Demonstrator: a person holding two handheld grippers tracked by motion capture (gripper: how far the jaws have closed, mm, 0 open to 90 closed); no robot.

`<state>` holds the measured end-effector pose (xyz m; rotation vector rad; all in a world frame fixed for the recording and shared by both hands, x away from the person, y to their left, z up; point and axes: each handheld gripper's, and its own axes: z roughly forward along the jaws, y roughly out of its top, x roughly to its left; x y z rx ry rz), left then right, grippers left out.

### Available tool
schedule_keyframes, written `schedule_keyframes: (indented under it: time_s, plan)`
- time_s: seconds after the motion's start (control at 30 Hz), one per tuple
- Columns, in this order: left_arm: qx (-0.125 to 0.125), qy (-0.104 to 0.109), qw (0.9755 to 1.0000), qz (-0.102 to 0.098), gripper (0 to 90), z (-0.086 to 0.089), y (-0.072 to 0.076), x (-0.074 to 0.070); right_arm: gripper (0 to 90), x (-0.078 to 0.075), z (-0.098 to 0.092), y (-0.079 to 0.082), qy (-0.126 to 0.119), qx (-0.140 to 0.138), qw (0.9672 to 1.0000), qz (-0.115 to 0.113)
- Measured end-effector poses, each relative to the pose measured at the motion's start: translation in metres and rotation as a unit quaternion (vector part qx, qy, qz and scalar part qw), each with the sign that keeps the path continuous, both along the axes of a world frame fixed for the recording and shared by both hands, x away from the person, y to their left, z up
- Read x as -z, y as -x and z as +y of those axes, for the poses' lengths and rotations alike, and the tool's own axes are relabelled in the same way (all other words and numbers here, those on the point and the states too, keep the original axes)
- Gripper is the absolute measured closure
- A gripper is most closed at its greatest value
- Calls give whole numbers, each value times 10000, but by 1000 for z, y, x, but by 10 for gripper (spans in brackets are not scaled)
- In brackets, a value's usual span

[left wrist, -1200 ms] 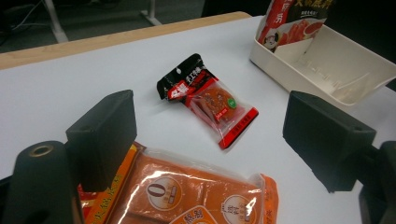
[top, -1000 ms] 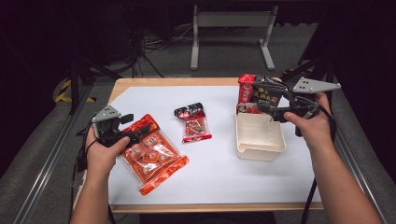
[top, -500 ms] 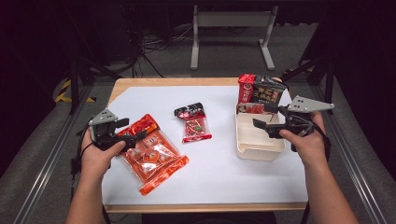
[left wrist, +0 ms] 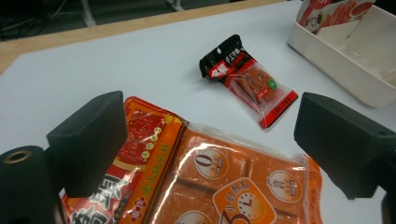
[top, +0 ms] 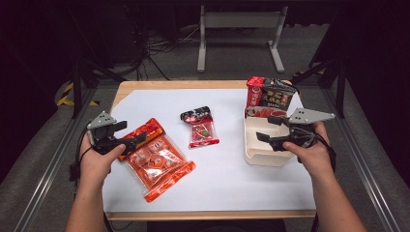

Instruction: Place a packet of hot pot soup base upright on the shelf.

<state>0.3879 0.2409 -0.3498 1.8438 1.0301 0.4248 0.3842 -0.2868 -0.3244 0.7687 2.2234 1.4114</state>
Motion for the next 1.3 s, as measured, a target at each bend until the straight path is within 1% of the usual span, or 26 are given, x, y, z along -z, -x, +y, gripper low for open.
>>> schedule_keyframes:
  time_s: [0.1, 0.13, 0.17, 0.2, 0.3, 0.5, 0.6, 0.73, 0.8, 0.9, 0.97, 1.07, 1.17, 1.3]
  plan:
    - [-65, -25, 9999, -131, 91, 3, -2, 3, 257, 3, 1, 2, 5, -54, 10000, -2]
    - [-65, -25, 9999, -131, 90, 3, -2, 3, 257, 3, 1, 2, 5, -54, 10000, -2]
    - [-64, -47, 9998, -184, 90, 4, -3, 5, 258, 5, 1, 2, 7, -78, 10000, -11]
    - [-44, -58, 9998, -200, 90, 5, -4, 6, 257, 6, 2, 3, 13, -130, 9999, -27]
    - [-103, -109, 9997, -203, 88, 8, -7, 11, 257, 9, 3, 4, 30, -198, 9998, -63]
    - [-398, -99, 9991, -53, 100, 15, -12, 21, 257, 11, 6, 5, 88, -247, 9996, -92]
    - [-585, -36, 9983, 3, 103, 19, -14, 26, 257, 12, 8, 5, 94, -274, 9995, -82]
    - [-782, -9, 9969, 87, 103, 27, -18, 34, 257, 13, 11, 5, 154, -320, 9993, -86]
    - [-825, -28, 9965, 102, 103, 29, -19, 36, 257, 13, 12, 5, 164, -329, 9993, -90]
    - [-1006, -109, 9947, 167, 104, 35, -22, 45, 254, 15, 14, 6, 206, -351, 9992, -62]
    - [-1090, -120, 9937, 222, 105, 38, -23, 51, 255, 15, 16, 6, 228, -362, 9991, -60]
    - [-1265, -170, 9915, 236, 106, 43, -25, 61, 255, 16, 18, 6, 267, -393, 9988, -72]
    - [-1383, -192, 9897, 317, 102, 47, -26, 69, 255, 17, 20, 5, 296, -413, 9987, -67]
    - [-1431, -201, 9880, 542, 116, 52, -29, 78, 255, 19, 22, 5, 334, -435, 9985, -49]
